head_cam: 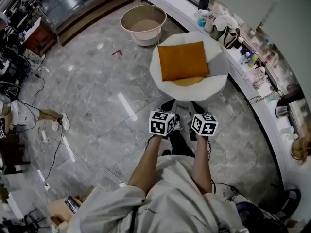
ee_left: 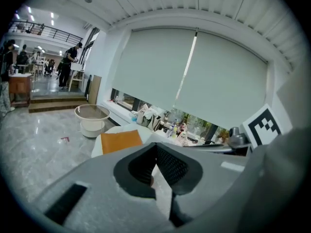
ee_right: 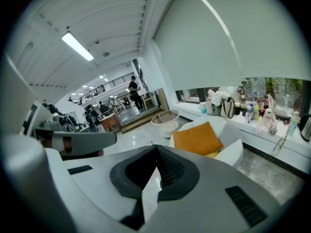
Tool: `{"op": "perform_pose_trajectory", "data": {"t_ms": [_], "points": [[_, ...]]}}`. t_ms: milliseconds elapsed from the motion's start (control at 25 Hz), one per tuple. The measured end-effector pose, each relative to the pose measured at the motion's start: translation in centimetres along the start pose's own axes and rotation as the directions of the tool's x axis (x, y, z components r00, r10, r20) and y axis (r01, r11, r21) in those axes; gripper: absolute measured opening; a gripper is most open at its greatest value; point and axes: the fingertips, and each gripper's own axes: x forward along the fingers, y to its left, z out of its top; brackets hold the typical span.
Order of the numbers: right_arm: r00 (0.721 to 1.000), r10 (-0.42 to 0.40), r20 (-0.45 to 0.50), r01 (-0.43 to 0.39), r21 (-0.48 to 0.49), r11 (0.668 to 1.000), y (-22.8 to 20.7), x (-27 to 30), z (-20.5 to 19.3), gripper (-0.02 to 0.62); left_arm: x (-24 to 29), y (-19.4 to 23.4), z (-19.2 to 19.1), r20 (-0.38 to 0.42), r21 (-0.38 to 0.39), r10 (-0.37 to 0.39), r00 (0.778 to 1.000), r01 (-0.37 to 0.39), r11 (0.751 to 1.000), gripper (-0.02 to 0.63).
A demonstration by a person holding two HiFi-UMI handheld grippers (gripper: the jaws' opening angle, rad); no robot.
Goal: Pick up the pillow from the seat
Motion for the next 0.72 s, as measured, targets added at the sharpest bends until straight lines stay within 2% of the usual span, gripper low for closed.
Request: {"op": "perform_pose_trajectory", "data": {"t_ms": [80,240,400,560,720], "points": [[0.999,0.008,-0.032,-0.009,-0.036,0.999,0.1,1.0,0.0,0.006,0.8,0.4,1.5,0.011,0.034,0.021,1.0,-0.021,0.999,0.009],[0.999,0.002,-0.049,-0.004,-0.039,0.999,-1.4,2.9,0.8,0.006,3.2,0.7,3.5,0.024,0.04,0.046,0.999,-0.047,0.998,0.009],[0.998,0.007,-0.068,-0.009,-0.028,1.0,-3.7,5.4,1.9,0.006,5.9,1.1,3.8,-0.012,0.063,0.068,0.998,-0.067,0.996,0.009],[0.998,0.04,-0.058,-0.037,0.041,0.998,-5.8,8.4,4.1,0.006,7.8,3.0,4.8,-0.047,0.098,0.108,0.993,-0.103,0.99,0.009],[0.995,0.067,-0.078,-0.067,-0.001,0.998,-6.5,11.6,5.4,0.006,10.4,5.1,6.3,-0.053,0.089,0.142,0.988,-0.137,0.987,0.009]]}}
